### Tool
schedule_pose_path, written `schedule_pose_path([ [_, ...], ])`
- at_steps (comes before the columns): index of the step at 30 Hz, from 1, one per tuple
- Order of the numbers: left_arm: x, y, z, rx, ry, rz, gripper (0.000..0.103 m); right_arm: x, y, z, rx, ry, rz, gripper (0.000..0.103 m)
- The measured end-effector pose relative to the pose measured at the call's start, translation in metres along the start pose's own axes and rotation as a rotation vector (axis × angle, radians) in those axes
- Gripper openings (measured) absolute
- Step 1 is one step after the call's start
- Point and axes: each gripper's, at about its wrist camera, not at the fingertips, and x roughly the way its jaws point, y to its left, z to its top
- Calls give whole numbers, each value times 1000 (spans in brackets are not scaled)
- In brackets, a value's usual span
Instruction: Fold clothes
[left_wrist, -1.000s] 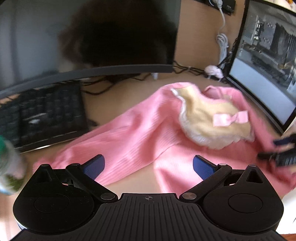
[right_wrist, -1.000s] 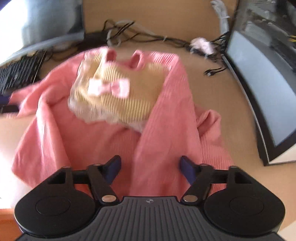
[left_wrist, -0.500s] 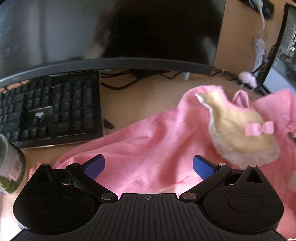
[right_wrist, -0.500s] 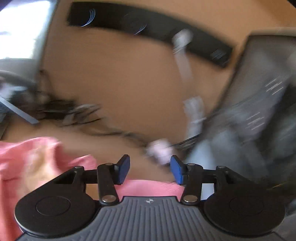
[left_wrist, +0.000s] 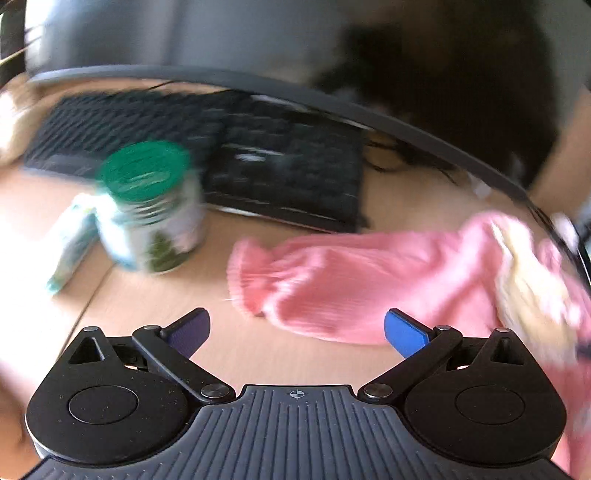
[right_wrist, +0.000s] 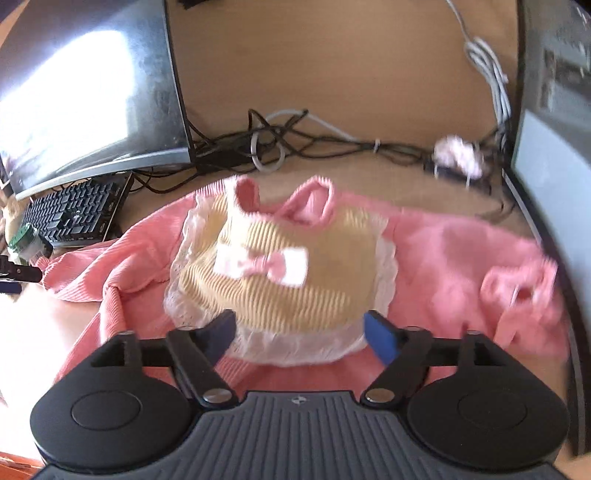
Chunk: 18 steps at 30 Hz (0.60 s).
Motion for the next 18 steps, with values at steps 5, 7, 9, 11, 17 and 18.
schedule_pose_path([
  [5,19,3,7,-27,-38,38,94,7,-3,-11,128,39,48,103],
  [7,29,-5,9,0,-40,34,79,8,-4,-16,155,46,51,103],
  [9,37,-14,10,35,-49,41,71,8,-5,-21,178,53,52,103],
  [11,41,-21,9,71,-67,56,62,8,-6,-26,200,60,58,103],
  [17,14,-12,30,107,-256,132,11,5,10,-33,122,96,93,103],
  [18,2,-6,37,104,-302,143,11,5,15,-35,96,106,102,103],
])
